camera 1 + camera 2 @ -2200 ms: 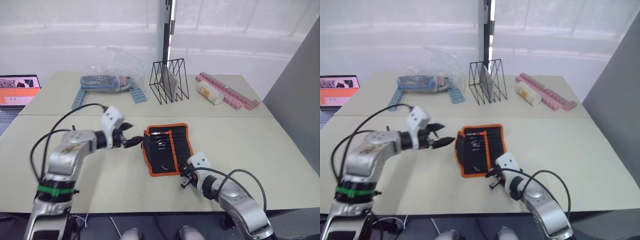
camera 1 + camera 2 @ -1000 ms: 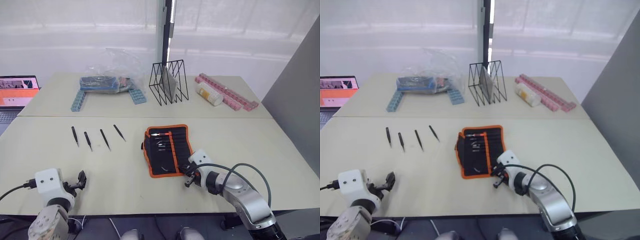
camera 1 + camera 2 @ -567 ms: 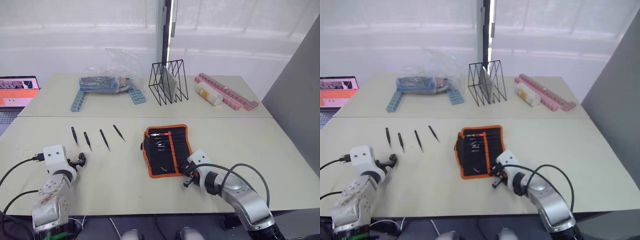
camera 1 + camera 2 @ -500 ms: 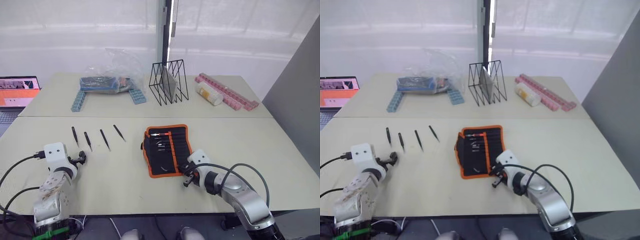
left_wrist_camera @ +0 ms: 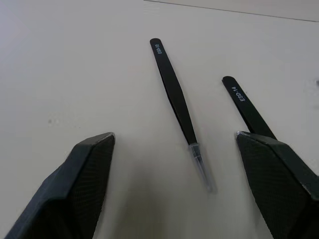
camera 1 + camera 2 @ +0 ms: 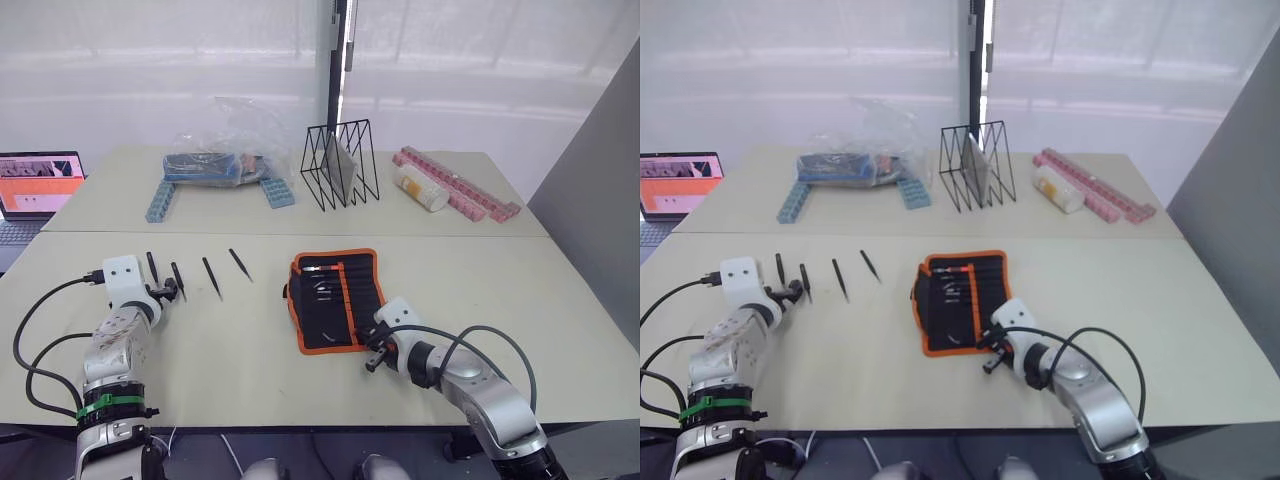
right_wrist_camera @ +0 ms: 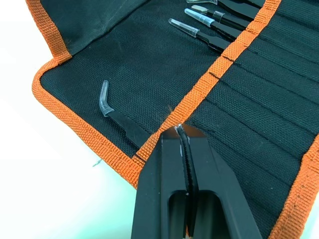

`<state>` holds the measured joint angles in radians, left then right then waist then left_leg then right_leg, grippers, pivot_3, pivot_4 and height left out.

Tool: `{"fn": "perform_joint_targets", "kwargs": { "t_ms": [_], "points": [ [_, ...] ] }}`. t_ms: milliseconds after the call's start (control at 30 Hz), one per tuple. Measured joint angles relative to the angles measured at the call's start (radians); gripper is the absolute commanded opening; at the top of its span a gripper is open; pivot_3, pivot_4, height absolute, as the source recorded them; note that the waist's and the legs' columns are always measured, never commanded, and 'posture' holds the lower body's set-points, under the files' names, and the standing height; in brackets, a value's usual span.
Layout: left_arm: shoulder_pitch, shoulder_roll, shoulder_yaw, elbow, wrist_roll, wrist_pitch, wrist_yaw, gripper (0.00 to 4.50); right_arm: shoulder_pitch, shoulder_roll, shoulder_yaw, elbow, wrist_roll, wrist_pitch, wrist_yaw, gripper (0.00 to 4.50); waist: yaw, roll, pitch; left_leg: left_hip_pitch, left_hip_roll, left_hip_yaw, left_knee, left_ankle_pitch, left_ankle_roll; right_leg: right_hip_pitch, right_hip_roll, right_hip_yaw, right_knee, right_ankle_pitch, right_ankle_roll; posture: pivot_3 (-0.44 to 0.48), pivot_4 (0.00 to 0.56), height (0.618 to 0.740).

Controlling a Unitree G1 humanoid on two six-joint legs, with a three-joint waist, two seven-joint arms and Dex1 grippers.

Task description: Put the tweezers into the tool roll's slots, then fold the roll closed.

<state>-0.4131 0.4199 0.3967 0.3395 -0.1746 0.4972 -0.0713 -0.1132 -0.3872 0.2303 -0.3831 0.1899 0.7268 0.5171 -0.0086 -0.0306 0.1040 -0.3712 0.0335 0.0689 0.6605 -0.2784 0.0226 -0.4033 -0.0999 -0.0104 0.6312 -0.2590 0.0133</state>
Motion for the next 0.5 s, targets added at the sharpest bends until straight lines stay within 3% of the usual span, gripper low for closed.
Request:
{"fn": "perform_joint_targets", "kwargs": {
  "t_ms": [300,500],
  "points": [
    [-0.023,0.002,0.016,0.053,-0.009,-0.038,-0.006,0.05,0.01,0.006,0.001,-0.015,0.0,0.003,-0.007,0.0,-0.001,0.002,0.001,0.0,0.0,0.0,-0.002,0.0,0.0,-0.001,0.0,-0.001,-0.001,0.0,0.0,0.0,0.15,0.737],
    [-0.028,-0.001,0.036,0.058,-0.031,-0.037,0.009,0.05,0.012,0.006,0.0,-0.018,0.0,0.004,-0.013,0.0,-0.001,0.003,0.001,0.0,0.0,0.0,-0.002,0.0,0.0,-0.001,-0.001,-0.002,-0.001,0.0,0.0,0.0,0.15,0.737]
  ]
}}
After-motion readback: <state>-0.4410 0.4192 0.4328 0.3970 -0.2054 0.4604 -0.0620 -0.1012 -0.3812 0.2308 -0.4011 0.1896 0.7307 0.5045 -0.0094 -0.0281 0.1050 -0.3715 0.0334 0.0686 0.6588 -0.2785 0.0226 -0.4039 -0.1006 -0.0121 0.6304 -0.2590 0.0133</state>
